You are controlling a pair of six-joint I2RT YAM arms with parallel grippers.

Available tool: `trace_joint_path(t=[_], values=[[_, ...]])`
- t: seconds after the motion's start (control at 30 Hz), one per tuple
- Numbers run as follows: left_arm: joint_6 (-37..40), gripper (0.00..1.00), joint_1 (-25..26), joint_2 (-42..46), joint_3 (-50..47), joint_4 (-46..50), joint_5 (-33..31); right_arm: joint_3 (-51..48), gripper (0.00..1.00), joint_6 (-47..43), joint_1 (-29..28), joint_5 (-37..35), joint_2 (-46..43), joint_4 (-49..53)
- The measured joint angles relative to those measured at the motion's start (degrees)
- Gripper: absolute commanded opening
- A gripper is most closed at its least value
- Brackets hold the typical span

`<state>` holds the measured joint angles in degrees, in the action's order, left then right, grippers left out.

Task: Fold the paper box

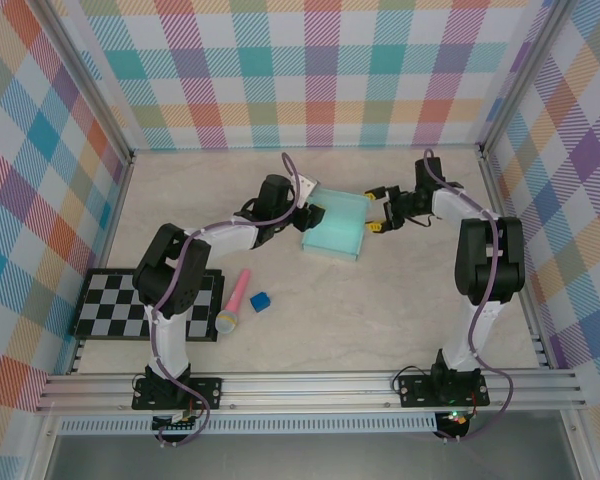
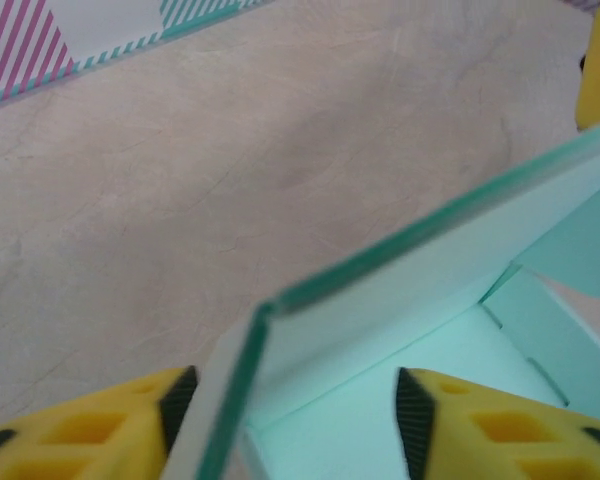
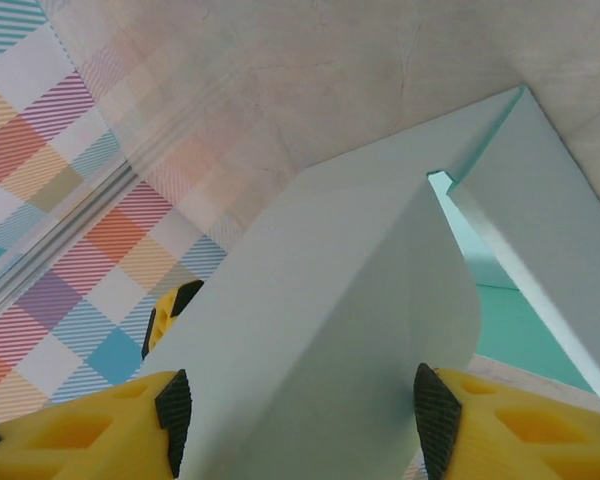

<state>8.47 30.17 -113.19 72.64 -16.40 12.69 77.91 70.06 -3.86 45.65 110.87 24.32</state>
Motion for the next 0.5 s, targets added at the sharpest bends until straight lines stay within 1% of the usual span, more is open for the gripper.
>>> trace_joint_path(t=[0.13,0.23,0.4,0.43,0.5], values=[[-5.64,0.67,-0.72,0.59,-1.88,-1.53,1.36,-0.79,0.59,0.02,-0.15,-0.42,0.0,-0.76],[-10.8,0.72,-1.55,2.62,-4.85,-3.04,2.47,-1.31,0.59,0.09,-0.33,-0.79,0.0,-1.16],[-18.84,0.85,-3.21,8.72,-9.75,-4.68,4.07,-2.14,0.59,1.31,-0.87,-1.25,-0.02,-2.36],[-20.26,0.87,-3.63,10.14,-10.38,-4.66,4.2,-2.25,0.59,1.44,-1.01,-1.27,-0.02,-2.43],[-24.02,0.86,-4.98,13.07,-11.04,-4.52,4.24,-2.38,0.58,1.77,-1.14,-1.51,-0.02,-2.6]])
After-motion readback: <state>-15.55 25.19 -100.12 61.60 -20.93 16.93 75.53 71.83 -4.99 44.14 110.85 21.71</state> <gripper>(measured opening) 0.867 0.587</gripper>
